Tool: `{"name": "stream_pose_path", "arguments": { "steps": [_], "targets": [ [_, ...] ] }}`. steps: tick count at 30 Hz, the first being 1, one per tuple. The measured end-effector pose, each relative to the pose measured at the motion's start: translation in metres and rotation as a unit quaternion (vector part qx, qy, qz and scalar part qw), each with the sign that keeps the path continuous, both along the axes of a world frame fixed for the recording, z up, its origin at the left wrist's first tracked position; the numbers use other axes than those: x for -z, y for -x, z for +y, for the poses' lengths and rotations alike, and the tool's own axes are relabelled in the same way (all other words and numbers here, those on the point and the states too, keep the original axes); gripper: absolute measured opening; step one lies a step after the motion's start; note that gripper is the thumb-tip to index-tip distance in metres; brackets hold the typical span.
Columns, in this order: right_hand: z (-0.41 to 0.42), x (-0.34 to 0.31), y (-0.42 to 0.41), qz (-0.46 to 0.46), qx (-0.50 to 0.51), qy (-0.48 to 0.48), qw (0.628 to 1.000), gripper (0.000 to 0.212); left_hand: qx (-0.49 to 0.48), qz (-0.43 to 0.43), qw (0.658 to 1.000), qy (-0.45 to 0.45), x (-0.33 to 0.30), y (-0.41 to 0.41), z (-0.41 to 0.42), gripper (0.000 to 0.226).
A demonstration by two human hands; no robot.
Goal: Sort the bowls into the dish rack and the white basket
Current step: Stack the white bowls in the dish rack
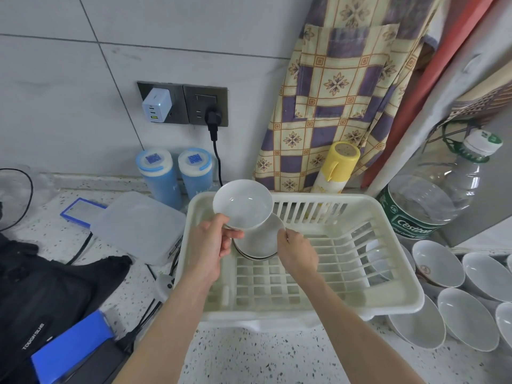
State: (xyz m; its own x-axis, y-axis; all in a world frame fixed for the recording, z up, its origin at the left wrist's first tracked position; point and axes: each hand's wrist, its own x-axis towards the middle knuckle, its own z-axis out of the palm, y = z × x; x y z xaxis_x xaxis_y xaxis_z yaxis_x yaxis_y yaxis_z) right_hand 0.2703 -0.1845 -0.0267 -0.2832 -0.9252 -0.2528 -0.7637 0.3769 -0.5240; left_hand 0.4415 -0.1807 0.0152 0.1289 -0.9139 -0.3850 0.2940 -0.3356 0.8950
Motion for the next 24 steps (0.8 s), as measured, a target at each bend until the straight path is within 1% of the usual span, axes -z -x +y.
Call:
{"name": "stream_pose_path", "arguments": {
  "steps": [3,4,5,7,9,11,13,16,19,21,23,24],
  "targets": [
    [0.003,-0.007,0.005,0.0,0.002,-0.014,1.0,0.049,0.008,-0.018,1.0,-0.006,-0.003,0.001,0.001,0.017],
    [0.005,-0.009,0.008,0.002,0.017,-0.005,1.0,0.055,0.011,-0.027,1.0,-0.009,-0.003,0.002,0.002,0.018],
    [0.006,-0.012,0.011,-0.015,0.035,0.016,0.999,0.055,0.013,-0.037,0.999,-0.011,-0.004,0.003,0.002,0.018],
    [0.009,-0.02,0.015,-0.094,0.047,0.083,0.991,0.041,0.022,-0.061,0.998,-0.014,-0.004,0.004,0.002,0.019],
    [0.011,-0.03,0.016,-0.163,0.023,0.126,0.978,0.036,0.037,-0.081,0.996,-0.019,-0.002,0.006,0.001,0.02],
    [0.011,-0.036,0.015,-0.197,-0.015,0.133,0.971,0.035,0.045,-0.094,0.994,-0.025,-0.001,0.008,0.001,0.018],
    [0.009,-0.039,0.012,-0.216,-0.032,0.121,0.968,0.028,0.041,-0.106,0.993,-0.025,0.0,0.01,0.001,0.015],
    [0.005,-0.037,0.011,-0.221,-0.034,0.128,0.966,0.016,0.034,-0.117,0.993,-0.009,0.001,0.012,0.003,0.014],
    [0.002,-0.038,0.01,-0.197,-0.027,0.13,0.971,0.015,0.044,-0.136,0.99,-0.008,0.002,0.013,0.004,0.015],
    [0.0,-0.039,0.009,-0.181,-0.018,0.121,0.976,0.018,0.059,-0.172,0.983,0.001,0.005,0.013,0.004,0.015],
    [-0.001,-0.037,0.008,-0.164,-0.015,0.114,0.98,0.018,0.064,-0.232,0.97,0.029,0.008,0.012,0.005,0.014],
    [-0.001,-0.037,0.008,-0.153,-0.015,0.112,0.982,0.017,0.061,-0.266,0.961,0.043,0.009,0.011,0.006,0.018]
  ]
}}
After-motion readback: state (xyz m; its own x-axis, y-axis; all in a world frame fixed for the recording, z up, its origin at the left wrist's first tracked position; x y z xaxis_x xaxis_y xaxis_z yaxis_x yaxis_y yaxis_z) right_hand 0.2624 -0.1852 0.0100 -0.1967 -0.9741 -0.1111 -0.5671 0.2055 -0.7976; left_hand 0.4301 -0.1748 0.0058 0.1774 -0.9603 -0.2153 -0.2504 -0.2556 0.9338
